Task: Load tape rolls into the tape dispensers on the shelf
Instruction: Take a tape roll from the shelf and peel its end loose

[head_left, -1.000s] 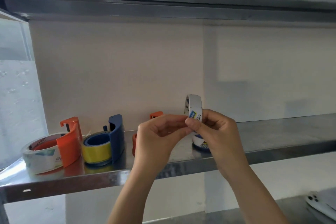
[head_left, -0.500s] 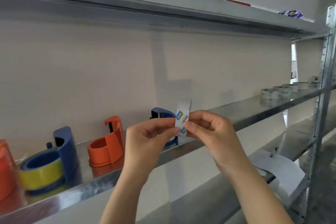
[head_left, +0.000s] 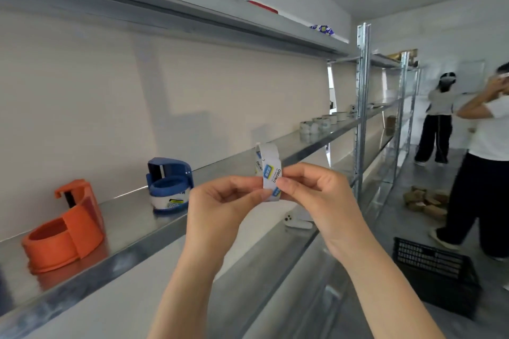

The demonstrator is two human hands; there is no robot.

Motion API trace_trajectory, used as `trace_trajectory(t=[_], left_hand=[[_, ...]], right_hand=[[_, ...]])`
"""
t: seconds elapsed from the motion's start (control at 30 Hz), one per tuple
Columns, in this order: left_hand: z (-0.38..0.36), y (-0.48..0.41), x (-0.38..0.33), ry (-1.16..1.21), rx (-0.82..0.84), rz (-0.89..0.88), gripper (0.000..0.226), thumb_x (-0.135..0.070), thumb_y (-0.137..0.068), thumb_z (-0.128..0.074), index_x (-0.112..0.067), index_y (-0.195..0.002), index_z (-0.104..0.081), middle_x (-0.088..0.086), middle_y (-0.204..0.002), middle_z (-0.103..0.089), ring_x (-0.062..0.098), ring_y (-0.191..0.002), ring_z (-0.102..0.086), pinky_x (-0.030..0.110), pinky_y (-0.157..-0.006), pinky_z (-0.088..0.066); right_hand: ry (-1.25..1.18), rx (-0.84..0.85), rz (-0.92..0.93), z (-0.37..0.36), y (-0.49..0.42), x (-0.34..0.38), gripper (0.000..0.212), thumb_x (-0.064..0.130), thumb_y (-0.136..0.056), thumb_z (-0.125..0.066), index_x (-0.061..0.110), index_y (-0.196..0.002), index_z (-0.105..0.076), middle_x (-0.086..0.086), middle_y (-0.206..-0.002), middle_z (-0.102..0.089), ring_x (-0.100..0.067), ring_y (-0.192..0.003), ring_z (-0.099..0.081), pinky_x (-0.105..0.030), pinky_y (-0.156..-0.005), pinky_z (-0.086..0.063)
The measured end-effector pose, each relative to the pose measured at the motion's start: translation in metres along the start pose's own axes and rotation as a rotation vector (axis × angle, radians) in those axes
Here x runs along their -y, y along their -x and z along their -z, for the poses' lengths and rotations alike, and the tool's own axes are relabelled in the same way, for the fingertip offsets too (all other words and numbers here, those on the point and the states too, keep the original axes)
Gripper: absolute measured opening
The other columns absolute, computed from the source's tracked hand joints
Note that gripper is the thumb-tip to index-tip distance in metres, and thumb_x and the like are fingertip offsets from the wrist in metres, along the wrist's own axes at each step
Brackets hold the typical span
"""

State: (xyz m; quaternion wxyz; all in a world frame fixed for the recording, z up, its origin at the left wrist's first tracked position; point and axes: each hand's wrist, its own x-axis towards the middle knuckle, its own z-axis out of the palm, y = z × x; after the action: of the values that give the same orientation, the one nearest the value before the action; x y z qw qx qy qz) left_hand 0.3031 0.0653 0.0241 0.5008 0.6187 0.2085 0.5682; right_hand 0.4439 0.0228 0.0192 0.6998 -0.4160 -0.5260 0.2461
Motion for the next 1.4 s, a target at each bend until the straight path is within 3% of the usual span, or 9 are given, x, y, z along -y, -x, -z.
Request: trace_trajectory(t=[0.1,0.3,0.53,0.67,0.87,1.07,1.13,1.27,1.4], left_hand=[[-0.013,-0.001,0.006,0.051,0.052,0.003,0.014,0.011,-0.069,-0.072,0.0,-0.077,-0.073,0.01,-0.073,-0.075,0.014,-0.065,-0.072,0.015,-0.061,-0.052],[-0.045,-0.014,0.021,0.081,0.14,0.014,0.014,0.005,-0.069,-0.074,-0.001,-0.082,-0.074,0.014,-0.08,-0.075,0.025,-0.076,-0.073,0.023,-0.068,-0.055],[-0.106,-0.041,0.048,0.121,0.207,0.02,0.014,0.003,-0.066,-0.075,-0.006,-0.076,-0.074,0.01,-0.077,-0.076,0.017,-0.07,-0.072,0.021,-0.067,-0.054],[-0.151,-0.067,0.077,0.12,0.223,0.048,0.014,0.007,-0.07,-0.073,-0.001,-0.081,-0.072,0.006,-0.076,-0.076,0.015,-0.068,-0.071,0.02,-0.066,-0.054],[-0.223,-0.112,0.119,0.087,0.214,0.081,0.022,0.001,-0.072,-0.075,0.003,-0.093,-0.071,0.019,-0.089,-0.074,0.025,-0.08,-0.071,0.03,-0.081,-0.057],[-0.288,-0.141,0.146,0.129,0.201,0.042,0.022,0.003,-0.073,-0.073,0.004,-0.095,-0.07,0.016,-0.09,-0.074,0.018,-0.077,-0.07,0.024,-0.074,-0.056],[-0.307,-0.15,0.149,0.124,0.205,0.021,0.022,0.003,-0.075,-0.072,0.003,-0.096,-0.07,0.016,-0.091,-0.074,0.021,-0.08,-0.07,0.028,-0.078,-0.057],[-0.338,-0.177,0.148,0.125,0.238,-0.025,0.017,0.005,-0.075,-0.071,-0.002,-0.091,-0.07,0.01,-0.086,-0.073,0.011,-0.071,-0.069,0.02,-0.069,-0.054],[-0.361,-0.207,0.15,0.131,0.259,-0.06,0.018,0.004,-0.075,-0.072,0.0,-0.093,-0.07,0.014,-0.09,-0.073,0.017,-0.076,-0.069,0.023,-0.072,-0.055]], right_hand=[[0.022,-0.048,0.01,0.012,0.005,0.003,0.009,0.001,-0.081,-0.067,0.007,-0.085,-0.074,-0.011,-0.085,-0.075,-0.017,-0.076,-0.07,-0.025,-0.072,-0.057],[0.071,-0.128,0.022,0.046,0.004,0.008,0.011,0.001,-0.082,-0.067,0.01,-0.085,-0.074,-0.006,-0.082,-0.076,-0.012,-0.073,-0.07,-0.018,-0.067,-0.054],[0.161,-0.211,0.057,0.106,-0.015,0.0,0.011,0.005,-0.084,-0.066,0.009,-0.089,-0.074,-0.008,-0.088,-0.075,-0.023,-0.084,-0.071,-0.03,-0.079,-0.058],[0.189,-0.246,0.019,0.153,-0.04,-0.014,0.01,0.005,-0.083,-0.067,0.01,-0.089,-0.073,-0.007,-0.086,-0.075,-0.019,-0.08,-0.072,-0.026,-0.075,-0.059],[0.151,-0.301,-0.011,0.225,-0.085,-0.033,0.009,0.003,-0.083,-0.067,0.008,-0.089,-0.071,-0.011,-0.085,-0.073,-0.017,-0.075,-0.07,-0.025,-0.074,-0.059],[0.181,-0.326,0.012,0.288,-0.119,-0.045,0.015,0.006,-0.084,-0.067,0.0,-0.098,-0.071,-0.019,-0.092,-0.073,-0.028,-0.082,-0.07,-0.033,-0.079,-0.059],[0.169,-0.332,0.033,0.304,-0.129,-0.044,0.012,0.005,-0.085,-0.067,0.001,-0.095,-0.071,-0.02,-0.092,-0.072,-0.027,-0.08,-0.069,-0.032,-0.078,-0.059],[0.146,-0.351,0.069,0.331,-0.153,-0.039,0.012,0.004,-0.085,-0.066,-0.001,-0.095,-0.07,-0.022,-0.092,-0.071,-0.025,-0.078,-0.068,-0.031,-0.077,-0.059],[0.151,-0.349,0.108,0.352,-0.182,-0.038,0.015,0.004,-0.086,-0.064,-0.002,-0.099,-0.068,-0.021,-0.094,-0.071,-0.022,-0.077,-0.068,-0.028,-0.076,-0.059]])
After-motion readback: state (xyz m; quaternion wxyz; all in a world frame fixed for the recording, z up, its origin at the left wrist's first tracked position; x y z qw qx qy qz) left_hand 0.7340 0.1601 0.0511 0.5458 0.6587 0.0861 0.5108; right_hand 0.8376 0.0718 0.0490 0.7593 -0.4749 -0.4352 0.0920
